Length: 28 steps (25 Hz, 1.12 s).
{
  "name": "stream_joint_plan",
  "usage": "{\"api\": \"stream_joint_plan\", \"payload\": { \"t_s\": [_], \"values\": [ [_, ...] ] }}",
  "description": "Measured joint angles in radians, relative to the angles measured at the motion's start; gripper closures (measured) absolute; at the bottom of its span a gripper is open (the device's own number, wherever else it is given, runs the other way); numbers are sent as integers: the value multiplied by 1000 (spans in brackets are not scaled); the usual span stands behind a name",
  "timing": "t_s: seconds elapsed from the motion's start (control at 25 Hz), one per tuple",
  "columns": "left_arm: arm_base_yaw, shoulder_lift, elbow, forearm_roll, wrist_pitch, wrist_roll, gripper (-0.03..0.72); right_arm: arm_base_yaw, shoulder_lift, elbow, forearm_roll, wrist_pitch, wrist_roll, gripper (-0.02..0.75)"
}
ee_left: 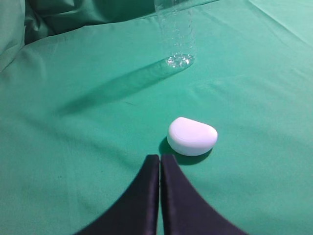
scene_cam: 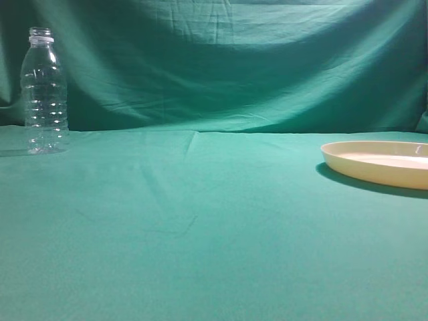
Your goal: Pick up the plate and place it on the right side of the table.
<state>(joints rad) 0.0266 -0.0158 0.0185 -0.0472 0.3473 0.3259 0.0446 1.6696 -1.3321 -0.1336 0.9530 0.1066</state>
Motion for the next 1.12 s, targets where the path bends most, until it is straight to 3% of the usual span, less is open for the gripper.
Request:
{"api": "stream_joint_plan", "payload": {
  "t_s": [0.08,0.2,0.44,1.12],
  "values": [
    [0,0,0,0,0,0,688,0,-96,-3,30,19,-2,651],
    [0,0,0,0,0,0,688,0,-246,-3,72,38,-13,738],
    [0,0,0,0,0,0,688,0,-576,44,91,14,-26,738],
    [0,0,0,0,0,0,688,0,-1383,560,126,-55,-48,738]
  ]
}}
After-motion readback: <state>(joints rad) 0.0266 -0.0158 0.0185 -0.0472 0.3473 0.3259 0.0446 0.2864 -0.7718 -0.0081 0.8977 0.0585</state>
